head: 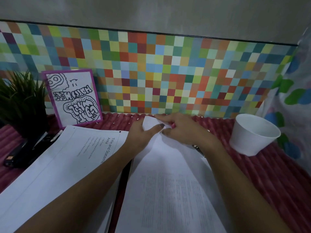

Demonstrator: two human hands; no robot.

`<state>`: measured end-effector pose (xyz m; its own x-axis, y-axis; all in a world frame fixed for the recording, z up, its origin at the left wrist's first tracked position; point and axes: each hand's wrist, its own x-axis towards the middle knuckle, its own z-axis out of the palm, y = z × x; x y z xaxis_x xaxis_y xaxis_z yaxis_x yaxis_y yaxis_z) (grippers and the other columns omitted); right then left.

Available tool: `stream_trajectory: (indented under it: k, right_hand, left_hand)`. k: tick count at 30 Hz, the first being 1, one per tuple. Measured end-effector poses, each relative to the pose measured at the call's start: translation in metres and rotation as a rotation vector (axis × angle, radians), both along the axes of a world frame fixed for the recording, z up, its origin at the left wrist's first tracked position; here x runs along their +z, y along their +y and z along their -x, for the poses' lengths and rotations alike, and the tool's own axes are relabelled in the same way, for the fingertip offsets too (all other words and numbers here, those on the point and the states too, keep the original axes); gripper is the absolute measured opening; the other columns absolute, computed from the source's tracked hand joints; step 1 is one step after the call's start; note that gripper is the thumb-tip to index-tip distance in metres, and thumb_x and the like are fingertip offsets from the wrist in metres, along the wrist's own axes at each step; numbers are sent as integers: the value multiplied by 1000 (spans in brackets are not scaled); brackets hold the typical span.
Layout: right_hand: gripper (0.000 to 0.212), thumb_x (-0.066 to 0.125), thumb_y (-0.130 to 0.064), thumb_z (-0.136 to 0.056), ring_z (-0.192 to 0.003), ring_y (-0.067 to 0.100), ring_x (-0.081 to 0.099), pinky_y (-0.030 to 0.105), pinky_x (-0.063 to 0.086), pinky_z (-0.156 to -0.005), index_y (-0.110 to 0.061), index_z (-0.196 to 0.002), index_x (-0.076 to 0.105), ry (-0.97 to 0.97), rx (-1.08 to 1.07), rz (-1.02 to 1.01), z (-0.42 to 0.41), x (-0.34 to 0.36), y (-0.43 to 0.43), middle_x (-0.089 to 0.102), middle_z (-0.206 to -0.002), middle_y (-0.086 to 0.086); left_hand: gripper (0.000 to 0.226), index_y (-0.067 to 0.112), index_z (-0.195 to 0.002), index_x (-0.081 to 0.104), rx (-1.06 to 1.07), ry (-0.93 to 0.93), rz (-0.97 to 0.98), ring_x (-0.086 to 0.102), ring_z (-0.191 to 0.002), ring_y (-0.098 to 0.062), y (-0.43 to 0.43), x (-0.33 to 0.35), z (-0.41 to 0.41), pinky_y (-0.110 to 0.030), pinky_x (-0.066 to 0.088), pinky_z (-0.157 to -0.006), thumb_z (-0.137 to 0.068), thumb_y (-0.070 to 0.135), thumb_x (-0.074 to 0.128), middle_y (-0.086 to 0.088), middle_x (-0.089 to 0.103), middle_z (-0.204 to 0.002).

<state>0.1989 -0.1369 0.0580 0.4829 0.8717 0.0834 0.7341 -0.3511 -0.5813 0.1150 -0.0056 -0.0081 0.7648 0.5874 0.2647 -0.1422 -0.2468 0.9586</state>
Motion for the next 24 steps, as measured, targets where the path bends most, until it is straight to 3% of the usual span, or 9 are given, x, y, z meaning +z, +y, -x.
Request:
stream_trajectory:
  k: [5,7,9,11,14,17,19,21,24]
  right_hand:
    - [54,63,-10,-90,-114,13,57,25,43,-96,-25,-140,50,29,2,-50,8,-2,7,56,-140,-2]
    - [55,61,-7,-88,-121,13,54,26,43,-99,-24,-140,51,65,-12,-45,8,-4,9,53,-143,-3]
    - [54,56,-3,-88,-121,18,56,25,45,-94,-24,-137,55,75,-99,-8,3,-2,5,55,-140,-2]
    - [45,51,-1,-85,-97,20,64,26,50,-82,-17,-124,66,19,-239,48,-7,0,-6,68,-120,5]
    - [33,48,0,-83,-73,17,58,23,48,-64,-5,-105,73,-7,-422,119,-33,2,-27,71,-92,8]
    - [33,57,-2,-82,-83,25,61,28,48,-70,-2,-114,68,116,-550,181,-50,11,-44,68,-105,16]
    - [34,63,-3,-83,-80,24,58,28,46,-72,4,-116,64,196,-576,207,-53,16,-52,66,-103,20]
    - [32,64,-3,-83,-77,28,59,32,47,-70,9,-113,62,254,-562,208,-52,18,-56,65,-95,23]
    - [39,64,0,-80,-68,30,66,37,57,-61,-8,-119,60,396,-543,155,-48,18,-57,66,-94,24]
  left_hand:
    - [19,20,-102,71,29,-27,-19,69,-89,-6,2,0,3,-23,54,-79,-83,20,72,10,74,-93]
    - [22,16,-105,71,38,-25,-29,70,-91,-9,3,-2,4,-26,55,-80,-83,21,72,7,74,-96]
    - [21,12,-102,71,47,-33,-22,71,-86,-10,5,-3,6,-24,55,-73,-84,22,72,3,74,-92]
    - [22,9,-100,70,72,-52,6,71,-82,-11,7,-3,8,-19,53,-67,-83,23,72,2,74,-90]
    - [23,10,-104,69,75,-87,42,71,-89,-13,8,-1,10,-25,57,-75,-84,22,72,0,74,-96]
    - [24,12,-105,69,76,-83,97,71,-90,-15,9,-3,12,-36,58,-83,-83,21,72,0,74,-97]
    - [22,14,-104,69,76,-80,122,71,-91,-16,10,-4,12,-37,57,-84,-83,21,73,1,74,-97]
    - [20,17,-100,70,69,-80,144,72,-90,-15,10,-4,11,-35,57,-82,-82,22,74,3,75,-95]
    - [19,21,-96,68,39,-47,156,72,-81,-6,7,-1,10,-18,56,-67,-79,20,77,9,75,-87]
